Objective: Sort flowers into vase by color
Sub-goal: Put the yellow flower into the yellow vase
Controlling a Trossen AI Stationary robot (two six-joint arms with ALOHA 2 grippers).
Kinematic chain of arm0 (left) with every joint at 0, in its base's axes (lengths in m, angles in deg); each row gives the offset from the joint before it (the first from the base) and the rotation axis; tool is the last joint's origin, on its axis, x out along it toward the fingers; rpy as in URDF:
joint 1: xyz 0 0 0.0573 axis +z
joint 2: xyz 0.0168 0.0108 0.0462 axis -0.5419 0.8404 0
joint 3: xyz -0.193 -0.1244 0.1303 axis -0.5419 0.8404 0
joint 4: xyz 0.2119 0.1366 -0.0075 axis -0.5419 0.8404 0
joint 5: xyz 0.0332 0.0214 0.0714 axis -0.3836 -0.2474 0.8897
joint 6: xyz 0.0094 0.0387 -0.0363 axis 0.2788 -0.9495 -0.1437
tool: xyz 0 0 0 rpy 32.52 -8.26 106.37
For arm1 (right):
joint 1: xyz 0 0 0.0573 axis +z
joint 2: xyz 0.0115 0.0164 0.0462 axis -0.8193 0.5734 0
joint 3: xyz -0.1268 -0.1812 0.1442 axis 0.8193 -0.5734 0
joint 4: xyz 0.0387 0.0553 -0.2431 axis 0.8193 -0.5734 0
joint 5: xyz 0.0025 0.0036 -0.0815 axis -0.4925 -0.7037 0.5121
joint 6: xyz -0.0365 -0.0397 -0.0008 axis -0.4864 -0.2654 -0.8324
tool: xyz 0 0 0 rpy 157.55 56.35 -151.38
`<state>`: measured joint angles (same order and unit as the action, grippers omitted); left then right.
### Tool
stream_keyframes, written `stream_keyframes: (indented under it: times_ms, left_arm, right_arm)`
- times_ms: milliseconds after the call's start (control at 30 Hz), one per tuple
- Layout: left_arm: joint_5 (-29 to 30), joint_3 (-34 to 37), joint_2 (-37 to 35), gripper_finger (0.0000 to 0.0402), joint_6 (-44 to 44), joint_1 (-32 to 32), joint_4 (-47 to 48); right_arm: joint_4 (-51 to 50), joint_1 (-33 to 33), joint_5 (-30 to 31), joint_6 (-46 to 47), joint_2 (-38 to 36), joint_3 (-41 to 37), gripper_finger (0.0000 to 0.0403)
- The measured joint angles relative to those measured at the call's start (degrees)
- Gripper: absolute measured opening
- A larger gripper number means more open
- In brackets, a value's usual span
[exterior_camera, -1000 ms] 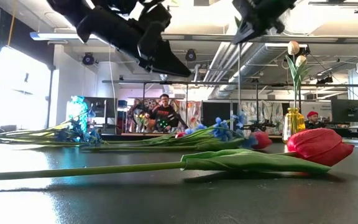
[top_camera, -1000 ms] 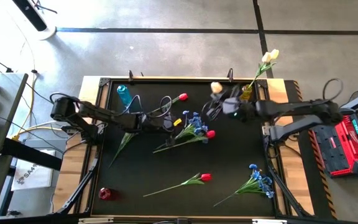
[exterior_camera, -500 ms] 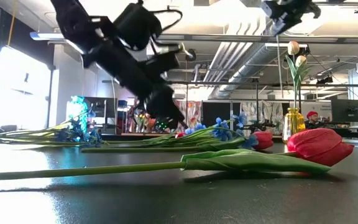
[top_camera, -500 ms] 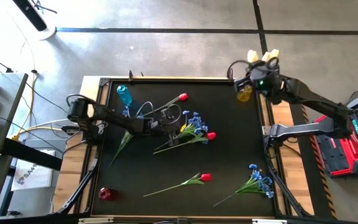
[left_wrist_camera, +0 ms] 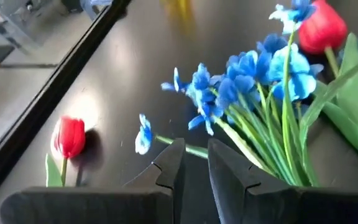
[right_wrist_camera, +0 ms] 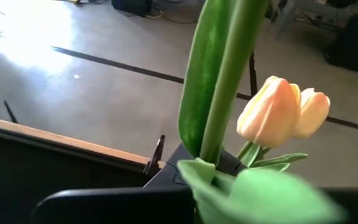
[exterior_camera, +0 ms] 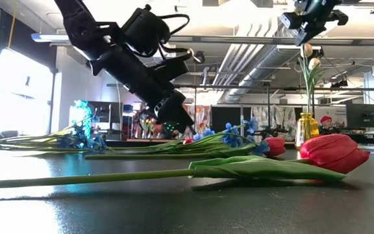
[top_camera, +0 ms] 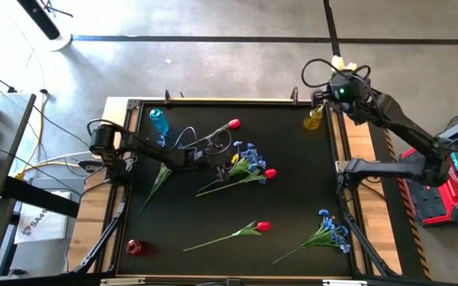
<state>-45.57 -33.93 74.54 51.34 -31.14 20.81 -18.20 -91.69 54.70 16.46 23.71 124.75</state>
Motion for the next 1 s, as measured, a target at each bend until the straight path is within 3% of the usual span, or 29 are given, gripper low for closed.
stream_keyframes:
  times_ms: [533, 1000]
  left_arm:
    - [-1.6, 0.0, 0.0, 0.0058, -1.0, 0.3, -2.5]
    - [-1.6, 0.0, 0.0, 0.0058, -2.0, 0.2, -2.4]
  right_arm:
    - [0.3, -3.3, 1.0, 9.7, 7.2, 0.0, 0.0001]
    - [-4.7, -3.9, 1.1, 15.7, 13.9, -0.1, 0.0032]
